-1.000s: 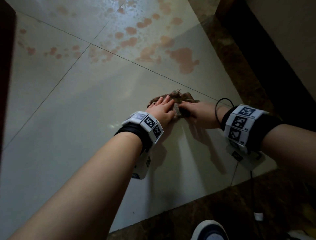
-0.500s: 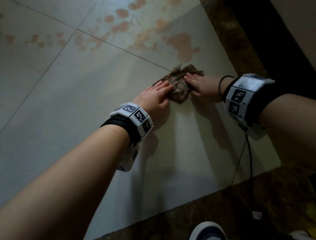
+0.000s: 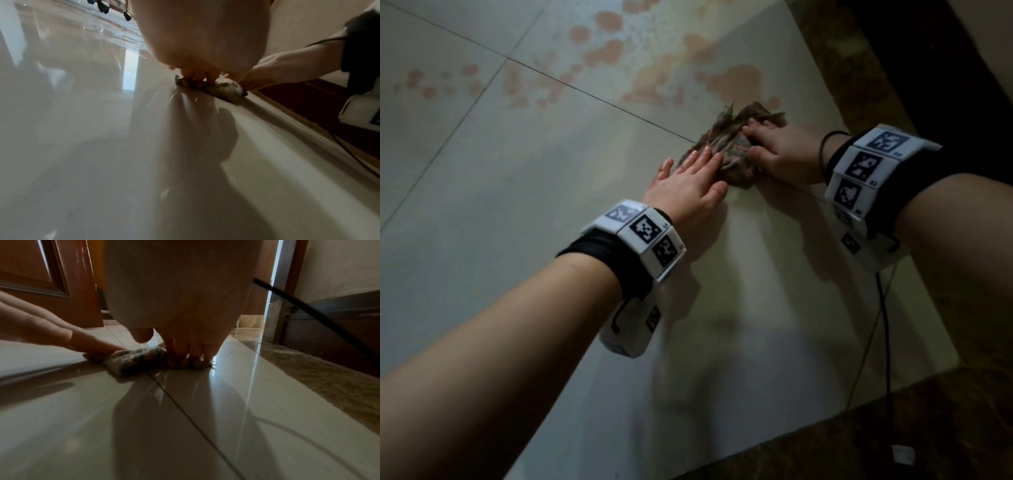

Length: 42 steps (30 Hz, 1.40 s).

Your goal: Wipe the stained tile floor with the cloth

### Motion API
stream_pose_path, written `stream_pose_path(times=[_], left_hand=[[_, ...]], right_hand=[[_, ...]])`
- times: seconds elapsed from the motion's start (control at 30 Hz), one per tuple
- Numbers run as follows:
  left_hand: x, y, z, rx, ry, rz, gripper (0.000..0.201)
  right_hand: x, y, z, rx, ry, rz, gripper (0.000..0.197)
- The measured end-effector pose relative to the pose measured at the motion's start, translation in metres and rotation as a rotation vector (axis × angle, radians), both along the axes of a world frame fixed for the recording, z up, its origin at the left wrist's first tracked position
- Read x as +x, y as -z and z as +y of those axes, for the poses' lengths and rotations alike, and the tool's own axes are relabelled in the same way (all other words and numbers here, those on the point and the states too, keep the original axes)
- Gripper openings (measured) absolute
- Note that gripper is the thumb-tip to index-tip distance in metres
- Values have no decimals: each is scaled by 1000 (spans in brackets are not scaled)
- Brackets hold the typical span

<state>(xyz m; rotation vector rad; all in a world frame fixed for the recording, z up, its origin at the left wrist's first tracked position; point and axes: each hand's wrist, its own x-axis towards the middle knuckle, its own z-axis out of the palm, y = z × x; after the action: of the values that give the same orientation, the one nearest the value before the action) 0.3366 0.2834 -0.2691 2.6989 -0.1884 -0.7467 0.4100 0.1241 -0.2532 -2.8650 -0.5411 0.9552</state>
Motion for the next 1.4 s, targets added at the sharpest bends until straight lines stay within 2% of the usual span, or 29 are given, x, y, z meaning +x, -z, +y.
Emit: stream_pose_path(times=[0.13,0.23,0.37,0.43,0.53,0.57,0.63,0.73,0.8,0.87,1.0,1.1,1.13,1.3,1.4], left_hand=[[16,-11,3,31,60,71,56],[25,-15,4,1,35,118,54],[26,-28,1,-194,-39,134,50],[33,-32,4,-372,-224,218,43],[42,-37,15,-603,-509,357,43],[42,-39,18,-683,-579,401,34],[42,-39,20,-819,-675,454,30],[42,-38,17,-882,-738,409,42],[43,-39,11,-867,-760,354,37],[45,-39,2,-748,-701,326,27],[44,-41,-9,-525,-599,306,44],[41,-36,-10,-361,-426,203,46],[45,-31,-8,-342,-379,183,47],[59,-27,-3,-427,-525,205,49],[63,-22,1,-267,-349,165,47]], right_hand=[[9,1,0,3,-2,-18,56],[14,3,0,-3,-2,-16,57],[21,3,2,-3,2,-21,57],[25,2,3,-2,11,-17,56],[31,0,4,1,27,-20,57],[31,0,5,0,31,-23,57],[33,1,7,5,45,-20,58],[35,0,13,12,55,-7,58],[36,0,14,10,61,-4,59],[37,0,14,3,65,9,59],[42,0,14,-11,66,12,57],[47,3,15,-22,57,-1,58],[49,4,15,-24,55,-4,59],[60,5,16,-15,61,-18,59],[66,9,17,-19,54,-40,60]])
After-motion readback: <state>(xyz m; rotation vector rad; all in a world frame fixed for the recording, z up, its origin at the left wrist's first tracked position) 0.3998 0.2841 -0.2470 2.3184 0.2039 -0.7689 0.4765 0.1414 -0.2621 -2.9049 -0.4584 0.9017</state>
